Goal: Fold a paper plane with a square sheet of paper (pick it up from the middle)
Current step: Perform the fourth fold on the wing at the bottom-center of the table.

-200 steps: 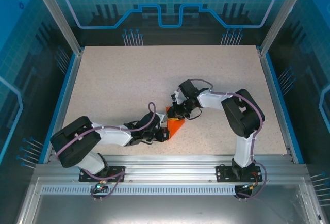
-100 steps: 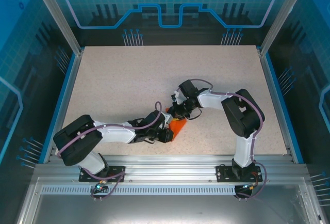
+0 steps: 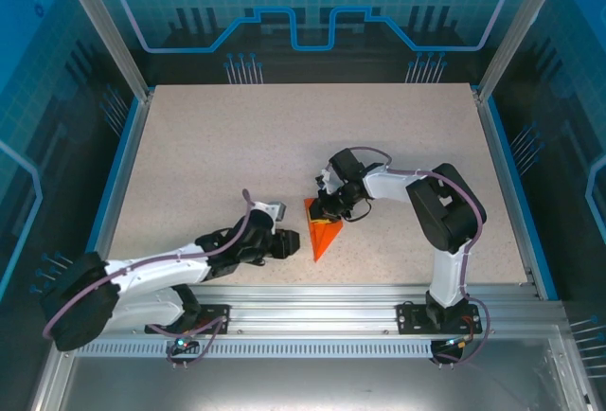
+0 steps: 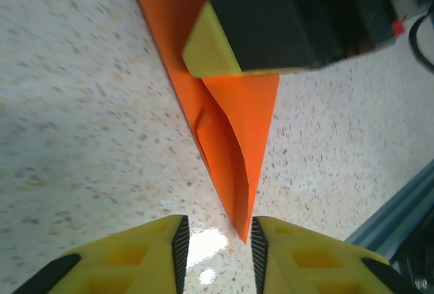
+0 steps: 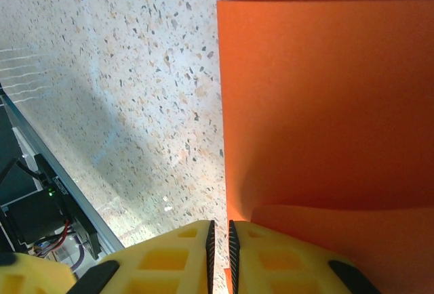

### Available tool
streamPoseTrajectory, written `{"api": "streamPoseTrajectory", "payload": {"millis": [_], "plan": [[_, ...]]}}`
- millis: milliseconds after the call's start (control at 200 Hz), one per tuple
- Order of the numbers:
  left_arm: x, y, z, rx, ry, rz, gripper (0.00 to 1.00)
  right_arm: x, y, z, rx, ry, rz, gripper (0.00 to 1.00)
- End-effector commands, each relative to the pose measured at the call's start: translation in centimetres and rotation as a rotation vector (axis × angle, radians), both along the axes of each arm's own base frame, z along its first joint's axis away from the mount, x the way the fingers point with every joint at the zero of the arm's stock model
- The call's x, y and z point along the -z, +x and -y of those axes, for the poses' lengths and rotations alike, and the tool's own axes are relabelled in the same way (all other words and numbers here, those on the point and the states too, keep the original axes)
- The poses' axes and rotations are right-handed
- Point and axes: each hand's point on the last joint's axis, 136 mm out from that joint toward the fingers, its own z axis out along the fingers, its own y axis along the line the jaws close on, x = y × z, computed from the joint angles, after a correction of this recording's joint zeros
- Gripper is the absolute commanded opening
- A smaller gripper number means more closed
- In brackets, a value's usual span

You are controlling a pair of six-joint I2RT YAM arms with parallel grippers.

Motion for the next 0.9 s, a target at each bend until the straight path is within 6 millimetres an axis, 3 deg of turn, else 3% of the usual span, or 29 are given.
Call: {"api": "streamPoseTrajectory", "payload": {"millis": [0, 230, 480, 585, 730, 895], "plan": [[1.0, 0.2, -2.4, -0.138, 0.012, -0.06, 0.31, -0.4, -0.3, 0.1, -0.019, 0.023, -0.003, 0.16], [0.5, 0.2, 0.4, -0.025, -0.031, -0.089, 0.43, -0.8, 0.1, -0.6, -0.028, 0.043, 0.002, 0.16], [0.8, 1.2, 3.7, 0.032, -0.072, -0.122, 0.5, -0.9, 0.4, -1.1, -0.023, 0.069, 0.0, 0.16], [0.8, 1.7, 4.9, 0.041, -0.076, -0.13, 0.49, -0.8, 0.4, -1.1, -0.022, 0.067, -0.003, 0.16], [2.4, 2.2, 5.8, 0.029, -0.061, -0.18, 0.45, -0.7, 0.4, -1.1, -0.022, 0.065, -0.003, 0.16], [3.4, 2.8, 6.7, 0.024, -0.071, -0.197, 0.36, -0.7, 0.3, -1.1, -0.02, 0.065, -0.005, 0.16]]}}
